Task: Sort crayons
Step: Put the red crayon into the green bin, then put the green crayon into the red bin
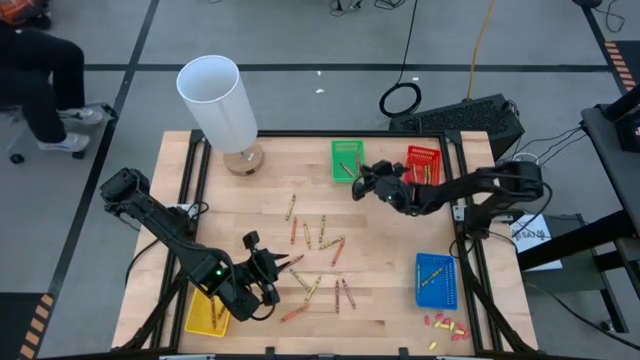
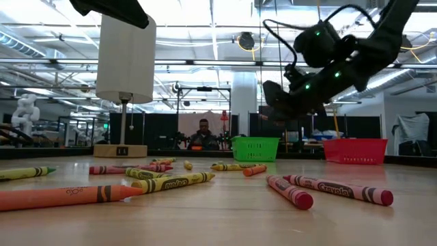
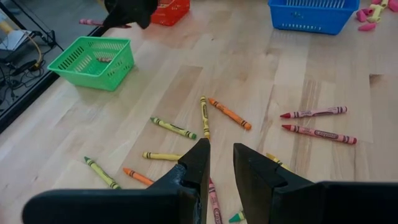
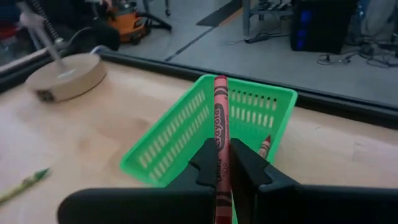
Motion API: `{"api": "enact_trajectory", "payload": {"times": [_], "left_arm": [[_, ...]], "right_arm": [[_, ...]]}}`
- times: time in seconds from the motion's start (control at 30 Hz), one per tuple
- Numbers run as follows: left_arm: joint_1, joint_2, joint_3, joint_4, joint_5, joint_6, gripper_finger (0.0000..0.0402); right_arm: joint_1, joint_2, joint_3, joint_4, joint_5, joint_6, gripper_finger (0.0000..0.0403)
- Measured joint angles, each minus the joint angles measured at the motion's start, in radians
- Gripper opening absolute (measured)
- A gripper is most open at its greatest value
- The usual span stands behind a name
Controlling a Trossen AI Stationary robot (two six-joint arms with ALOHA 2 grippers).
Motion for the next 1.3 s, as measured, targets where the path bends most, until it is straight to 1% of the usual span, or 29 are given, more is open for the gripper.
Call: {"api": "enact_trajectory", "payload": {"times": [0.1, 0.23, 0.43, 0.6, 0.7, 0.83, 0.93, 1.03, 1.13, 1.2, 1.3], "left_arm": [[0.000, 0.000, 0.000, 0.000, 0.000, 0.000, 0.0077], [0.000, 0.000, 0.000, 0.000, 0.000, 0.000, 0.0077], [0.000, 0.000, 0.000, 0.001, 0.001, -0.001, 0.0077], [0.000, 0.000, 0.000, 0.001, 0.002, -0.003, 0.0077], [0.000, 0.000, 0.000, 0.000, 0.002, -0.002, 0.0077], [0.000, 0.000, 0.000, -0.001, 0.004, 0.001, 0.0077], [0.000, 0.000, 0.000, -0.001, 0.004, 0.001, 0.0077], [0.000, 0.000, 0.000, -0.001, 0.004, 0.002, 0.0077], [0.000, 0.000, 0.000, -0.001, 0.003, 0.002, 0.0077], [0.001, 0.000, 0.000, -0.001, 0.002, 0.002, 0.0077], [0.001, 0.000, 0.000, -0.002, 0.002, 0.018, 0.0077]], "right_arm": [[-0.028, 0.031, 0.001, 0.043, 0.000, 0.036, 0.0004], [-0.054, 0.070, 0.038, 0.046, -0.001, 0.075, 0.0011], [-0.082, 0.151, 0.125, 0.040, -0.005, 0.095, 0.0046], [-0.095, 0.193, 0.172, 0.014, -0.006, 0.100, 0.0078], [-0.097, 0.194, 0.178, -0.001, -0.041, 0.092, 0.0093], [-0.079, 0.135, 0.180, -0.035, -0.168, 0.026, 0.0107], [-0.040, 0.042, 0.181, -0.148, -0.303, -0.013, 0.0111], [0.018, -0.063, 0.181, -0.276, -0.394, -0.065, 0.0111], [0.101, -0.152, 0.181, -0.397, -0.444, -0.123, 0.0110], [0.172, -0.193, 0.181, -0.485, -0.452, -0.142, 0.0110], [0.289, -0.223, 0.181, -0.642, -0.447, -0.098, 0.0110]]}}
